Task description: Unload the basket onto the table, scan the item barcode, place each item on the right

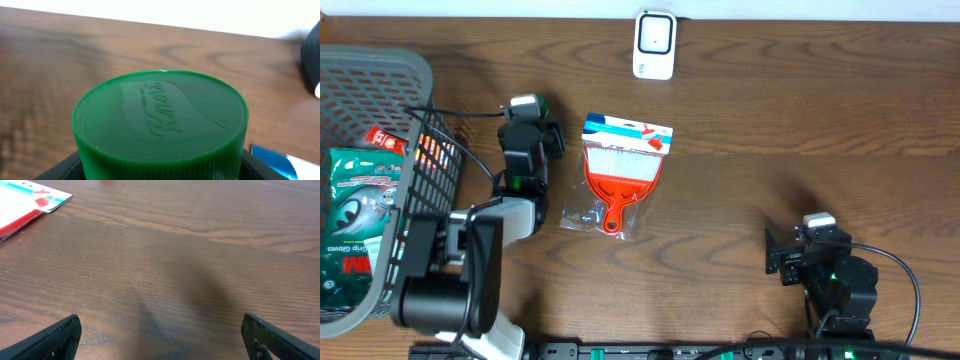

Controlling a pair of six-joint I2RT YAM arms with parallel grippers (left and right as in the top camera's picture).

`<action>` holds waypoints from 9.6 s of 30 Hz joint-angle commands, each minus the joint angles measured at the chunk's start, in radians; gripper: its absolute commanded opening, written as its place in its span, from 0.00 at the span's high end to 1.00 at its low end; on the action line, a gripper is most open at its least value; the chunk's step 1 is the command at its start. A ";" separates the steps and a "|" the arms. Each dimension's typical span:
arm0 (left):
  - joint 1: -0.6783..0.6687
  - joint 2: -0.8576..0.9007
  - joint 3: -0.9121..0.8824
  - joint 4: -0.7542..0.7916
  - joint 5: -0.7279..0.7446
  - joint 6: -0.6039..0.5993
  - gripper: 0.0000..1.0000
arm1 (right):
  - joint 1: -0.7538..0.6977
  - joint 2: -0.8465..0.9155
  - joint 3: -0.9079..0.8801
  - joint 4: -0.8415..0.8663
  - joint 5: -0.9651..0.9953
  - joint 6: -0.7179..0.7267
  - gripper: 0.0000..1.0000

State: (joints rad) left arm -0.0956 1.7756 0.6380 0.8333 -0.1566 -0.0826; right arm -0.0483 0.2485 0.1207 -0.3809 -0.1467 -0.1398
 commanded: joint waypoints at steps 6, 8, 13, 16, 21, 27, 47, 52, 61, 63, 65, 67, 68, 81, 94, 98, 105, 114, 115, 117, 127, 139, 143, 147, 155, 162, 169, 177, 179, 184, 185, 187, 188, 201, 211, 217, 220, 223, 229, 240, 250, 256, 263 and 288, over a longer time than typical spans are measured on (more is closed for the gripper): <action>-0.001 0.118 0.007 0.063 -0.013 -0.010 0.91 | -0.003 0.000 -0.006 -0.004 0.052 0.003 0.01; -0.001 0.150 0.007 0.066 -0.013 -0.010 0.91 | -0.003 0.000 -0.006 -0.004 0.053 0.003 0.01; -0.001 0.233 0.007 0.078 -0.013 -0.031 0.91 | -0.003 0.001 -0.006 -0.004 0.053 0.003 0.01; -0.001 0.266 0.007 0.081 -0.012 -0.055 0.91 | -0.003 0.005 -0.006 -0.004 0.053 0.003 0.01; -0.002 0.272 0.007 0.065 -0.002 -0.066 0.87 | -0.003 0.048 -0.006 0.004 0.076 0.003 0.01; -0.002 0.272 0.007 -0.005 0.068 -0.066 0.83 | -0.003 0.103 -0.006 0.047 0.079 0.003 0.01; -0.001 0.272 0.007 0.040 0.070 -0.076 0.38 | -0.003 0.146 -0.006 0.086 0.079 -0.008 0.01; -0.001 0.272 0.007 0.087 0.066 -0.076 0.27 | -0.003 0.146 -0.006 0.086 0.079 -0.008 0.01; -0.001 0.272 0.007 0.122 0.066 -0.076 0.22 | -0.003 0.146 -0.006 0.086 0.079 -0.008 0.01; -0.001 0.272 0.007 0.135 0.065 -0.076 0.20 | -0.003 0.146 -0.006 0.086 0.079 -0.008 0.01; -0.001 0.269 0.007 0.151 0.058 -0.076 0.20 | -0.003 0.146 -0.006 0.086 0.079 -0.008 0.01; -0.001 0.259 0.007 0.159 0.059 -0.076 0.19 | -0.003 0.146 -0.006 0.086 0.079 -0.008 0.01; -0.001 0.249 0.007 0.156 0.059 -0.076 0.19 | -0.003 0.146 -0.006 0.086 0.079 -0.008 0.01; -0.001 -0.102 0.007 -0.165 0.058 0.000 0.19 | -0.003 0.146 -0.006 0.093 0.079 -0.007 0.01; -0.002 -0.703 0.008 -0.516 0.060 0.013 0.18 | -0.003 0.146 -0.006 0.105 0.064 -0.006 0.01; -0.001 -0.894 0.043 -0.582 0.059 0.090 0.19 | -0.003 0.146 -0.006 0.114 0.038 -0.003 0.01; 0.024 -0.998 0.242 -0.805 -0.031 0.206 0.18 | -0.003 0.146 -0.006 0.124 0.033 0.006 0.01; 0.158 -0.827 0.641 -1.059 -0.043 0.311 0.18 | -0.003 0.146 -0.006 0.130 0.022 0.012 0.01; 0.179 -0.801 0.672 -1.078 -0.043 0.319 0.18 | -0.003 0.146 -0.006 0.130 0.022 0.013 0.01; 0.231 -0.748 0.723 -1.120 -0.043 0.319 0.18 | -0.003 0.146 -0.006 0.130 0.022 0.012 0.01; 0.509 -0.446 0.787 -1.306 0.069 0.308 0.18 | -0.003 0.146 -0.006 0.127 0.022 0.013 0.01; 0.597 -0.162 0.787 -1.587 0.093 0.267 0.18 | -0.003 0.146 -0.006 0.127 0.021 0.013 0.01; 0.597 -0.129 0.787 -1.652 0.093 0.265 0.18 | -0.003 0.146 -0.006 0.132 0.007 0.012 0.01; 0.597 -0.130 0.787 -1.663 0.093 0.264 0.18 | -0.003 0.146 -0.006 0.136 -0.013 0.012 0.01; 0.630 -0.126 0.785 -1.621 0.093 0.264 0.18 | -0.003 0.146 -0.006 0.138 -0.016 0.012 0.01; 0.669 -0.045 0.784 -1.572 0.185 0.347 0.18 | -0.003 0.146 -0.006 0.122 -0.016 0.012 0.01; 0.675 0.109 0.784 -1.495 0.330 0.397 0.18 | -0.003 0.146 -0.006 0.100 -0.014 0.011 0.01; 0.675 0.196 0.784 -1.442 0.440 0.449 0.18 | -0.003 0.146 -0.006 0.066 0.032 0.011 0.01; 0.675 0.198 0.784 -1.423 0.479 0.449 0.18 | -0.003 0.146 -0.006 0.059 0.045 0.011 0.01; 0.675 0.198 0.784 -1.394 0.542 0.447 0.18 | -0.003 0.146 -0.006 0.055 0.045 0.011 0.01; 0.675 0.198 0.784 -1.394 0.542 0.447 0.18 | -0.003 0.146 -0.006 0.055 0.045 0.011 0.01; 0.675 0.198 0.784 -1.397 0.542 0.446 0.18 | -0.003 0.146 -0.006 0.055 0.045 0.011 0.01; 0.675 0.198 0.784 -1.399 0.544 0.445 0.18 | -0.003 0.146 -0.006 0.055 0.045 0.011 0.01; 0.675 0.198 0.784 -1.400 0.639 0.449 0.18 | -0.003 0.146 -0.006 0.055 0.045 0.011 0.01; 0.675 0.198 0.784 -1.406 0.560 0.448 0.31 | -0.003 0.146 -0.006 0.055 0.045 0.011 0.01; 0.675 0.198 0.784 -1.411 0.417 0.448 0.40 | -0.003 0.146 -0.006 0.055 0.045 0.011 0.01; 0.675 0.198 0.784 -1.411 0.363 0.448 0.48 | -0.003 0.146 -0.006 0.055 0.045 0.011 0.01; 0.675 0.198 0.784 -1.409 0.330 0.447 0.56 | -0.003 0.146 -0.006 0.054 0.045 0.011 0.01; 0.684 0.198 0.784 -1.403 0.320 0.442 0.67 | -0.003 0.146 -0.006 0.054 0.045 0.011 0.01; 0.748 0.198 0.784 -1.398 0.328 0.341 0.73 | -0.003 0.146 -0.006 0.053 0.045 0.011 0.01; 0.788 0.179 0.784 -1.392 0.536 0.292 0.42 | -0.003 0.146 -0.006 0.051 0.045 0.011 0.01; 0.780 0.117 0.784 -1.394 0.668 0.290 0.23 | -0.003 0.146 -0.006 0.051 0.045 0.011 0.01; 0.768 0.034 0.784 -1.400 0.669 0.210 0.15 | -0.003 0.146 -0.006 0.051 0.045 0.011 0.01; 0.547 0.038 0.771 -1.437 0.141 -0.187 0.14 | -0.003 0.146 -0.006 0.048 0.045 0.011 0.01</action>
State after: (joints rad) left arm 0.4652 1.7992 1.4136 -0.6006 0.0597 -0.1940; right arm -0.0483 0.3946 0.1177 -0.3294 -0.1074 -0.1390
